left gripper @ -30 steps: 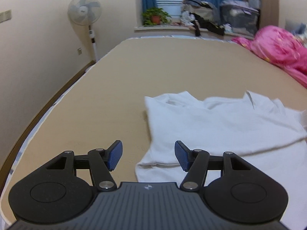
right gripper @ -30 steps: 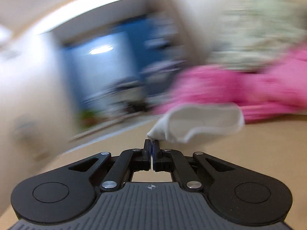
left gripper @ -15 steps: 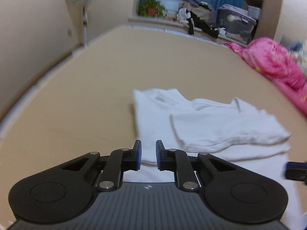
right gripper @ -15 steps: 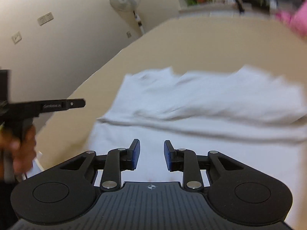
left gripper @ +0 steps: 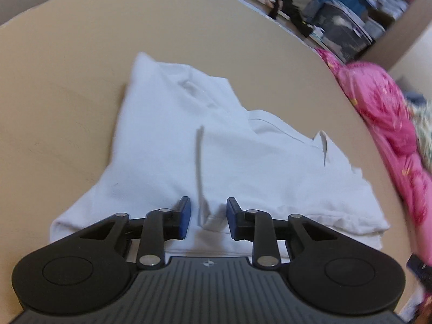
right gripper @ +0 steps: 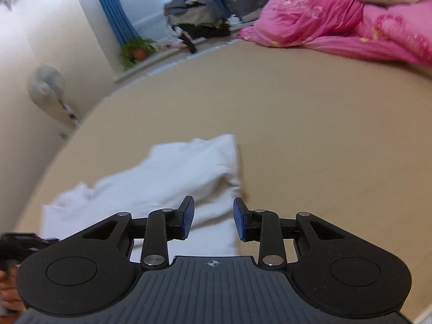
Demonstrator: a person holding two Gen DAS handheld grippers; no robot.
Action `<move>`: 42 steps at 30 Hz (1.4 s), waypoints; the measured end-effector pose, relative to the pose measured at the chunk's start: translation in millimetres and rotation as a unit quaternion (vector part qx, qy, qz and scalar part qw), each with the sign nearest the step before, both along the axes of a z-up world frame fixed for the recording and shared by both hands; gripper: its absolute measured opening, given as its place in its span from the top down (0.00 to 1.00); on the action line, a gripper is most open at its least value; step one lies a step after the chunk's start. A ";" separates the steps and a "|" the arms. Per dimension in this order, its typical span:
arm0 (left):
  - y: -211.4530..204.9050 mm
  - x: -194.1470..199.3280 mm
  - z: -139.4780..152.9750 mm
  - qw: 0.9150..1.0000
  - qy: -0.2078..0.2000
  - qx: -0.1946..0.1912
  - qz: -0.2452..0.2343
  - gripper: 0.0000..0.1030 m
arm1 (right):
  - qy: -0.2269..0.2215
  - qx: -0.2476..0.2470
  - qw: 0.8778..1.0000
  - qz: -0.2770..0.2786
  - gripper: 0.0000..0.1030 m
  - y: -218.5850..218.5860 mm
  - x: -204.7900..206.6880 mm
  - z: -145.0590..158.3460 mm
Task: Fold small clothes
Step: 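Release the folded side with the right gripper and withdraw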
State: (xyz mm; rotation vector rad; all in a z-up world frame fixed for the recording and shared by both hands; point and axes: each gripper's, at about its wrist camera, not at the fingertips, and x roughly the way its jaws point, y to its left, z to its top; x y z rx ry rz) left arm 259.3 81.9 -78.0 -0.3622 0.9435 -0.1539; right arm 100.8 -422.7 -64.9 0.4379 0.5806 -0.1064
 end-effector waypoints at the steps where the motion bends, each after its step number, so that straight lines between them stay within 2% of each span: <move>1: -5.4 0.1 3.5 1.000 -0.007 0.024 -0.011 0.98 | 0.003 0.001 1.000 -0.001 0.67 5.1 6.6 -5.3; 2: -7.5 -2.0 9.7 0.999 -0.016 0.041 -0.011 0.98 | 0.005 0.007 1.000 0.000 0.67 5.0 10.8 -8.3; 4: 2.2 -11.4 36.2 0.998 -0.054 0.041 0.016 0.98 | 0.001 0.001 1.000 -0.001 0.67 7.0 19.3 -10.3; 6: 20.9 -26.7 67.4 0.992 -0.103 0.052 0.051 0.98 | -0.007 -0.006 1.000 0.003 0.67 5.8 27.6 -7.1; 7: 28.1 -32.0 74.5 0.990 -0.114 0.059 0.060 0.98 | -0.011 -0.005 1.000 0.008 0.67 3.8 30.5 -5.9; 9: 40.4 -38.1 79.8 0.983 -0.112 0.118 0.087 0.95 | -0.019 0.008 1.000 0.014 0.67 5.3 41.7 -6.0; 10: 45.8 -39.9 80.1 0.980 -0.111 0.132 0.100 0.91 | -0.023 0.018 0.999 0.016 0.66 5.4 47.6 -6.7; 13: 70.4 -42.4 83.8 0.973 -0.118 0.131 0.152 0.89 | -0.025 0.029 0.999 0.012 0.64 12.7 68.2 -10.9; 15: 80.0 -41.0 81.5 0.975 -0.114 0.101 0.161 0.89 | -0.023 0.028 0.999 0.015 0.64 18.7 83.1 -16.1; 18: 74.5 -34.8 70.7 0.986 -0.090 0.057 0.126 0.89 | 0.002 0.011 1.000 0.026 0.63 25.7 100.6 -26.7; 21: 63.3 -29.8 64.0 0.993 -0.076 0.041 0.082 0.73 | 0.096 -0.025 0.995 0.004 0.61 27.5 108.8 -44.6; 22: 60.4 -28.4 61.0 0.993 -0.075 0.045 0.079 0.67 | 0.123 -0.011 0.992 -0.004 0.56 24.3 104.6 -48.6; 23: 56.7 -26.9 56.1 0.992 -0.076 0.058 0.081 0.64 | 0.133 0.005 0.991 -0.009 0.56 21.5 98.5 -49.3; 25: 54.3 -21.6 48.3 0.991 -0.072 0.075 0.085 0.62 | 0.155 -0.006 0.988 -0.008 0.52 22.4 90.1 -43.6; 27: 56.0 -12.9 39.0 0.991 -0.059 0.077 0.092 0.62 | 0.151 -0.014 0.988 -0.022 0.53 22.2 81.3 -35.9; 30: 53.0 -3.5 23.0 0.993 -0.042 0.075 0.081 0.63 | 0.080 0.001 0.997 -0.018 0.54 20.5 77.0 -18.8; 31: 51.7 -0.2 20.5 0.993 -0.041 0.080 0.075 0.77 | 0.058 -0.001 0.998 -0.018 0.54 21.4 77.1 -14.8; 32: 50.2 2.1 18.5 0.993 -0.042 0.087 0.067 0.98 | 0.037 0.002 0.999 -0.018 0.54 22.1 78.2 -11.9; 34: 46.5 -0.2 20.5 0.989 -0.066 0.114 0.065 0.99 | 0.017 0.024 1.000 -0.009 0.54 20.4 84.2 -14.5; 36: 47.2 -3.7 38.6 0.985 -0.109 0.115 0.075 0.99 | 0.036 0.024 0.999 -0.008 0.55 18.7 92.2 -25.0; 37: 49.4 -7.3 44.2 0.983 -0.124 0.111 0.079 0.99 | 0.066 0.012 0.998 -0.011 0.57 18.7 98.3 -33.1; 38: 50.2 -7.3 44.5 0.982 -0.122 0.121 0.079 0.98 | 0.110 -0.007 0.994 -0.021 0.49 18.2 102.5 -43.8; 39: 47.4 -6.9 41.7 0.980 -0.110 0.144 0.086 0.98 | 0.138 -0.004 0.990 -0.027 0.49 15.4 102.1 -52.6; 40: 47.8 -7.0 38.3 0.976 -0.099 0.168 0.100 0.98 | 0.136 0.012 0.990 -0.034 0.49 11.4 98.8 -53.7; 41: 48.8 -6.2 37.8 0.974 -0.095 0.173 0.111 0.98 | 0.136 0.008 0.990 -0.043 0.49 11.5 96.0 -48.0; 42: 51.6 -8.2 40.5 0.975 -0.099 0.161 0.115 0.98 | 0.132 -0.008 0.990 -0.047 0.49 13.7 93.4 -42.3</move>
